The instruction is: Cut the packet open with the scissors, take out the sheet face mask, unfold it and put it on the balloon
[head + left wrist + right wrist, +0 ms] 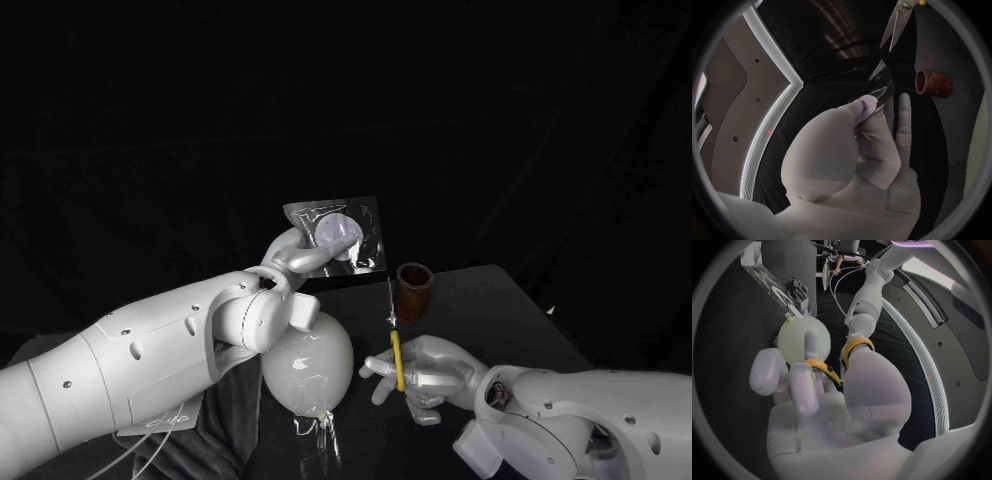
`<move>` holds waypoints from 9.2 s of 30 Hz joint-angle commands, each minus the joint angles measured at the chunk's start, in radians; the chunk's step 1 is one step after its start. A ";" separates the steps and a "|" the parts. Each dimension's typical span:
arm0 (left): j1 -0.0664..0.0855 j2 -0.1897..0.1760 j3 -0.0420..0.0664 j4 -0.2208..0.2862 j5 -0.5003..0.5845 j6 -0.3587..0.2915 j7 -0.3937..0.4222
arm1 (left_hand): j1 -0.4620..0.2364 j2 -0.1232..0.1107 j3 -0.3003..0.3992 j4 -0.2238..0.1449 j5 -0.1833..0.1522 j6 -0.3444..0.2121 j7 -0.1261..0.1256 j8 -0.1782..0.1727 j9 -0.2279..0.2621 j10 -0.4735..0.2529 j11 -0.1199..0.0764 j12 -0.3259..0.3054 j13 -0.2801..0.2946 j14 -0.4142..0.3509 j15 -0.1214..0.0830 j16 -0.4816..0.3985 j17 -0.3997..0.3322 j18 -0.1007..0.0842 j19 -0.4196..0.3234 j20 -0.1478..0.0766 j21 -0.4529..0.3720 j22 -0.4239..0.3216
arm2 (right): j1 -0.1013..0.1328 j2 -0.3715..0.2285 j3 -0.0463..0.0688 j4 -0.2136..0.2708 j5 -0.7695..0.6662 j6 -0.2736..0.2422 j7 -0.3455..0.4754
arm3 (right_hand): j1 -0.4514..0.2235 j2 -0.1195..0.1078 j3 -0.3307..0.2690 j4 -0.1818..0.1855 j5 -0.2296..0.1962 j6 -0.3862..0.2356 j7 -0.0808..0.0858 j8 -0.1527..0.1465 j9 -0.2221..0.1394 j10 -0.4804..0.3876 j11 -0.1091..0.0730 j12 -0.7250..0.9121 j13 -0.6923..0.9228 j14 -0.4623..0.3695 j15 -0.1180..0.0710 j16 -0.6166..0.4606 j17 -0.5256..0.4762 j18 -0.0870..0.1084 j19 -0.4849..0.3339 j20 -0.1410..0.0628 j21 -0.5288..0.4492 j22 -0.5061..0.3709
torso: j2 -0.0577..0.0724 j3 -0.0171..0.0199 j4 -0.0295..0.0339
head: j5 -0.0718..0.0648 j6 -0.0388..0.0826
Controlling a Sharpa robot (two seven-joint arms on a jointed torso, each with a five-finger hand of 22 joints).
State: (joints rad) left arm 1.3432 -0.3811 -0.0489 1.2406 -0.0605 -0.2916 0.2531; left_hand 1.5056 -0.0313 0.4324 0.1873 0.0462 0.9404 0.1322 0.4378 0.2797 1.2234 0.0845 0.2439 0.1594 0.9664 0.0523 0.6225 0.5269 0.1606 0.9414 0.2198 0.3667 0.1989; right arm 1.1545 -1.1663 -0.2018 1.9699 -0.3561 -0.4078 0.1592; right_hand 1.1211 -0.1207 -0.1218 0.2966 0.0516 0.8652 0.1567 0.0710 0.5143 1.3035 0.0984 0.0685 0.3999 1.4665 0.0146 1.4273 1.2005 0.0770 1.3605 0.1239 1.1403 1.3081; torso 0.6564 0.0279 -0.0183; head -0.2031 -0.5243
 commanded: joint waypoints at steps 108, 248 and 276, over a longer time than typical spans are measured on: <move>0.000 -0.032 0.001 0.061 0.001 0.165 -0.032 | -0.010 0.006 0.012 -0.001 0.003 0.009 -0.008 0.013 0.072 0.002 -0.009 0.019 0.009 -0.005 -0.003 0.020 0.005 0.015 -0.019 0.002 0.022 0.013 | 0.047 0.015 0.009 -0.034 -0.062 0.049 0.007 | -0.047 -0.057 -0.071 0.004 -0.001 -0.143 0.028 0.010 -0.027 -0.113 0.008 -0.002 -0.080 -0.009 0.015 -0.016 -0.039 0.031 -0.058 0.009 -0.087 0.055 | -0.003 0.0024 -0.0011 | -0.001 -0.008; -0.005 -0.044 0.001 0.069 -0.019 0.154 -0.016 | -0.011 0.006 0.015 -0.005 0.003 0.009 -0.010 0.015 0.074 0.001 -0.011 0.022 0.011 -0.005 -0.004 0.025 0.006 0.015 -0.023 0.002 0.030 0.019 | 0.100 0.036 0.016 -0.066 0.019 -0.089 0.096 | 0.142 0.229 -0.229 -0.008 -0.004 0.108 -0.010 0.094 0.064 -0.045 -0.025 0.079 -0.124 0.025 -0.014 0.029 0.033 0.011 0.002 -0.017 0.019 0.119 | -0.003 0.0027 -0.0018 | -0.028 0.018; -0.011 -0.040 0.001 0.071 -0.198 0.067 0.070 | -0.008 0.004 0.019 -0.012 0.003 0.007 -0.009 0.015 0.074 -0.005 -0.010 0.023 0.012 -0.011 -0.004 0.026 0.005 0.014 -0.030 0.002 0.036 0.024 | 0.101 0.041 0.021 -0.025 0.063 -0.109 0.101 | 0.046 0.077 -0.118 -0.002 -0.003 -0.063 0.077 -0.001 0.019 -0.262 0.060 0.011 -0.247 -0.050 0.062 -0.011 -0.103 0.046 -0.118 0.052 -0.159 0.057 | -0.003 0.0032 -0.0022 | -0.035 0.024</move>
State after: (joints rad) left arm 1.3330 -0.4239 -0.0491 1.3109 -0.1995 -0.2011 0.2917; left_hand 1.4945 -0.0348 0.4472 0.1773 0.0459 0.9444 0.1215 0.4505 0.2802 1.2221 0.0787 0.2624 0.1712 0.9629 0.0488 0.6415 0.5307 0.1614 0.9165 0.2232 0.3987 0.2216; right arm 1.2540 -1.1257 -0.1832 1.9405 -0.2982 -0.5164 0.2380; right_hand 1.1724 -0.0357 -0.2463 0.2924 0.0522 0.8074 0.2069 0.0730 0.5342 1.0483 0.1609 0.0764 0.1540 1.4235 0.0786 1.4156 1.0957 0.1080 1.2478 0.1756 0.9853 1.3075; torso 0.6532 0.0307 -0.0210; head -0.2363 -0.5024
